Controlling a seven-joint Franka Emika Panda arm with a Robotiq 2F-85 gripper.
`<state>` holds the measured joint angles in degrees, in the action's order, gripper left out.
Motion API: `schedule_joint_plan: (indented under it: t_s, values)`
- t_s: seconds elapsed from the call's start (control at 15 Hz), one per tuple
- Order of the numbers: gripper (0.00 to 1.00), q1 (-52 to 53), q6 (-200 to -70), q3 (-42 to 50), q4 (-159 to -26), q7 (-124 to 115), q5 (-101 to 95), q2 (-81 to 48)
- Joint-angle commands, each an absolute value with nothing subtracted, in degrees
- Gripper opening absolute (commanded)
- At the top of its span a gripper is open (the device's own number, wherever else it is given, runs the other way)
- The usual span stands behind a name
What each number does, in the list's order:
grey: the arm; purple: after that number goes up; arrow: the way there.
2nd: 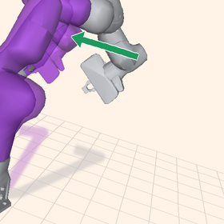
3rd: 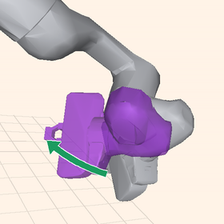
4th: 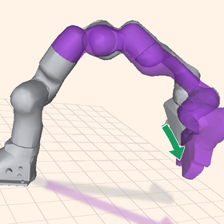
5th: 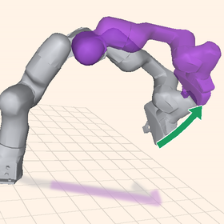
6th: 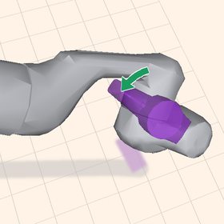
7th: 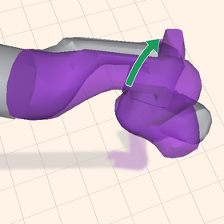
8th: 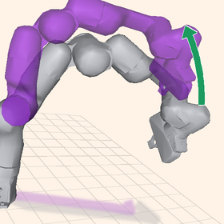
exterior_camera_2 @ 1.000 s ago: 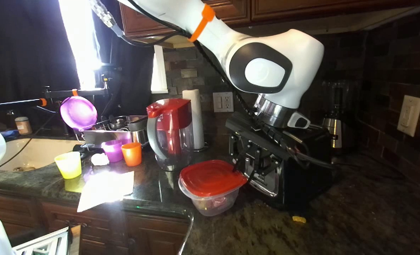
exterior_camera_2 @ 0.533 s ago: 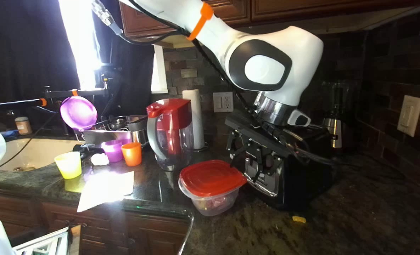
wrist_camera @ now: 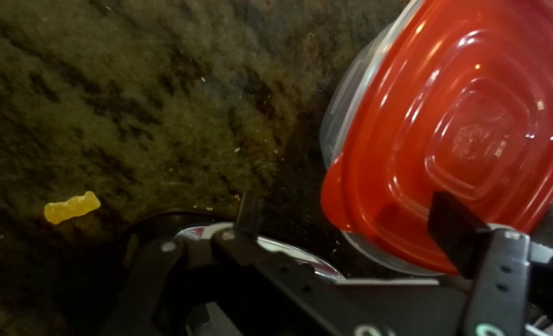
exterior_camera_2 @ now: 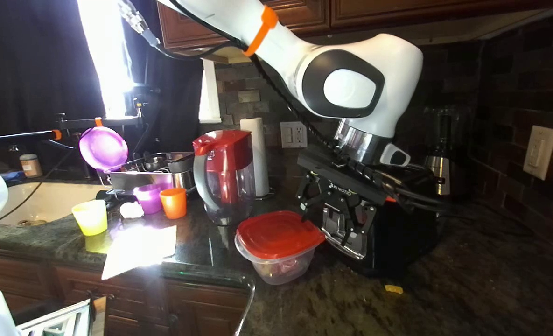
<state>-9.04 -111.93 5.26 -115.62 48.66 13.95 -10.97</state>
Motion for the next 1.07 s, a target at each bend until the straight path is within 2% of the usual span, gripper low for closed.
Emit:
schedule_joint_plan:
  t_s: [0.0, 0.07, 0.13, 0.33, 0.4, 0.53, 0.67, 0.73, 0.8, 0.93, 1.0]
  values:
    - [0.71, -9.1, -111.4, 4.9, -116.8, 47.4, 12.0, -10.2]
    - [0.62, -9.0, -111.4, 4.9, -116.8, 47.3, 11.7, -10.2]
    - [0.57, -9.0, -111.4, 4.9, -116.9, 47.2, 11.4, -10.2]
    - [0.49, -9.0, -111.6, 4.8, -117.2, 47.0, 10.9, -10.3]
    - [0.55, -9.0, -111.6, 4.7, -117.3, 47.1, 10.8, -10.2]
    - [0.54, -8.9, -111.6, 4.7, -117.4, 47.1, 10.6, -10.2]
    - [0.41, -8.9, -111.6, 4.7, -117.5, 47.0, 10.6, -10.2]
    - [0.40, -8.9, -111.7, 4.6, -117.5, 47.0, 10.6, -10.2]
    - [0.34, -8.9, -111.7, 4.6, -117.5, 47.0, 10.7, -10.2]
    - [0.10, -8.9, -111.9, 4.6, -117.5, 46.8, 10.6, -10.3]
    - [0.09, -8.9, -111.9, 4.6, -117.5, 46.7, 10.6, -10.3]
